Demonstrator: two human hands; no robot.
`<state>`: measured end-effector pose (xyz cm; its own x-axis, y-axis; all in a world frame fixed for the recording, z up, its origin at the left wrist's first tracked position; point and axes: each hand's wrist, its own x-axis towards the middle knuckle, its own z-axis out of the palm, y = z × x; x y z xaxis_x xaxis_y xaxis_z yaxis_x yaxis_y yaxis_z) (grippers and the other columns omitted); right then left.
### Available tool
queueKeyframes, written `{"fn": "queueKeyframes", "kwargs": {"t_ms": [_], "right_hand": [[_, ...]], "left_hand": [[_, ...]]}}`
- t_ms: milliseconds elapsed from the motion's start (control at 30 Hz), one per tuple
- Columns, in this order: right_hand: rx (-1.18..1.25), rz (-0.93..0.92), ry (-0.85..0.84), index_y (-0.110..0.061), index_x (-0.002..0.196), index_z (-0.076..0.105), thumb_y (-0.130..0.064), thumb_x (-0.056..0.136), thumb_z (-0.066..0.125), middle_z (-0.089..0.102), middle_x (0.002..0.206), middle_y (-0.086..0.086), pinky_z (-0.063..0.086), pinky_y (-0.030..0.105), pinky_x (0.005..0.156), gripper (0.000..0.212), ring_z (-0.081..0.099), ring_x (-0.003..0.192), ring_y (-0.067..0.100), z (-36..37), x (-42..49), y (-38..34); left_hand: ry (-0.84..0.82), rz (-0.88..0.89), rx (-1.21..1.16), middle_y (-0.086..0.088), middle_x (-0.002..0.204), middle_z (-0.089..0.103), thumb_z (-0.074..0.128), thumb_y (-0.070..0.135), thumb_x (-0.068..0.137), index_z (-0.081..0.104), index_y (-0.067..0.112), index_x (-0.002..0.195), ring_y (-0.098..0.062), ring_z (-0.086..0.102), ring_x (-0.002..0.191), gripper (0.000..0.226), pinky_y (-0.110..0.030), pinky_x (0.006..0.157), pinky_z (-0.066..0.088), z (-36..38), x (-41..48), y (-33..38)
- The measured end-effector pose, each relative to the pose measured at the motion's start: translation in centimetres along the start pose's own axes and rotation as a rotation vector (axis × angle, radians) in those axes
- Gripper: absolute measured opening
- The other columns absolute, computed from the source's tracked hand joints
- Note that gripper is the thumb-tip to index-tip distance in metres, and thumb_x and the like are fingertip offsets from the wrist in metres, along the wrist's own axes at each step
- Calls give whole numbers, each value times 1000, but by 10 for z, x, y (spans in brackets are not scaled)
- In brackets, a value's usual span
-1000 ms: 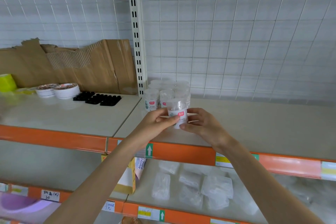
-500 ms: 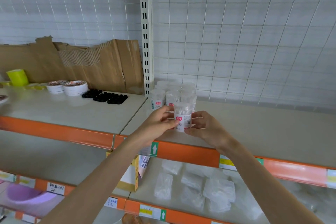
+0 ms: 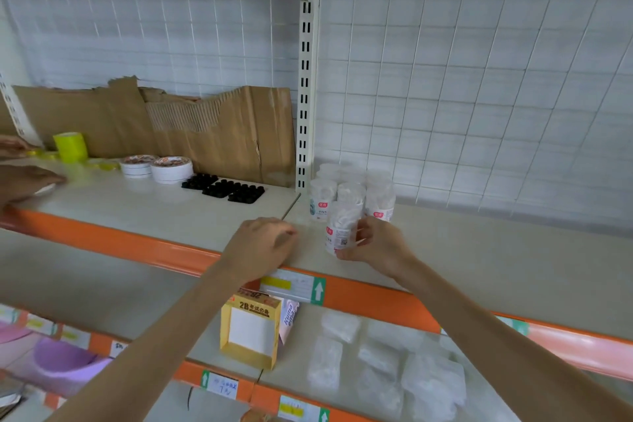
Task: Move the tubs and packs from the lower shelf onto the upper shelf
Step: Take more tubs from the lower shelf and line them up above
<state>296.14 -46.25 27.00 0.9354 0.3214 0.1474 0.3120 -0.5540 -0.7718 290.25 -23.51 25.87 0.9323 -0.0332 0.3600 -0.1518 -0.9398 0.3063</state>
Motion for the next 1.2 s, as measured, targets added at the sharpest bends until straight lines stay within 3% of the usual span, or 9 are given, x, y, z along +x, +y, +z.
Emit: {"fn": "queueKeyframes", "kwargs": {"t_ms": [100,300,467,600,900,1200], "right_hand": [[-26,-2,27,-20,94,60,-18,69,87,65,86,-8,49,26,74,36,62,82,11,17,13,-14],[-146,32,74,-23,97,61,-37,68,85,70,92,-7,54,34,80,40,66,88,15,35,33,-15],[-230,7,113,-28,78,58,-45,76,75,70,85,-4,55,36,73,24,66,81,18,41,35,-16],[-291,-1,125,-25,95,65,-51,77,72,69,93,-5,55,36,77,32,66,87,19,43,33,-17],[-329,-20,132,-22,102,66,-53,80,68,69,102,-4,53,34,78,38,64,93,18,44,33,-16],[-435,-3,132,-16,119,60,-62,81,64,58,116,0,46,30,75,60,61,101,21,46,32,-17]], "left_hand": [[-40,-29,-24,8,116,67,41,35,100,66,26,116,-15,59,103,31,-35,92,45,5,-2,-4],[-36,2,17,9,121,65,40,34,99,64,25,117,-13,57,107,31,-32,92,42,9,1,-8],[-37,13,56,9,118,64,24,46,86,62,25,117,-12,56,104,52,-29,88,40,10,1,-7],[-23,25,63,7,116,63,22,46,86,61,24,115,-12,56,101,54,-30,86,40,12,2,-7],[-37,20,79,10,115,61,23,46,87,58,26,116,-10,54,101,50,-29,86,40,13,2,-9],[-50,16,89,9,118,60,22,47,88,57,26,118,-11,54,102,51,-31,89,42,12,2,-7]]}}
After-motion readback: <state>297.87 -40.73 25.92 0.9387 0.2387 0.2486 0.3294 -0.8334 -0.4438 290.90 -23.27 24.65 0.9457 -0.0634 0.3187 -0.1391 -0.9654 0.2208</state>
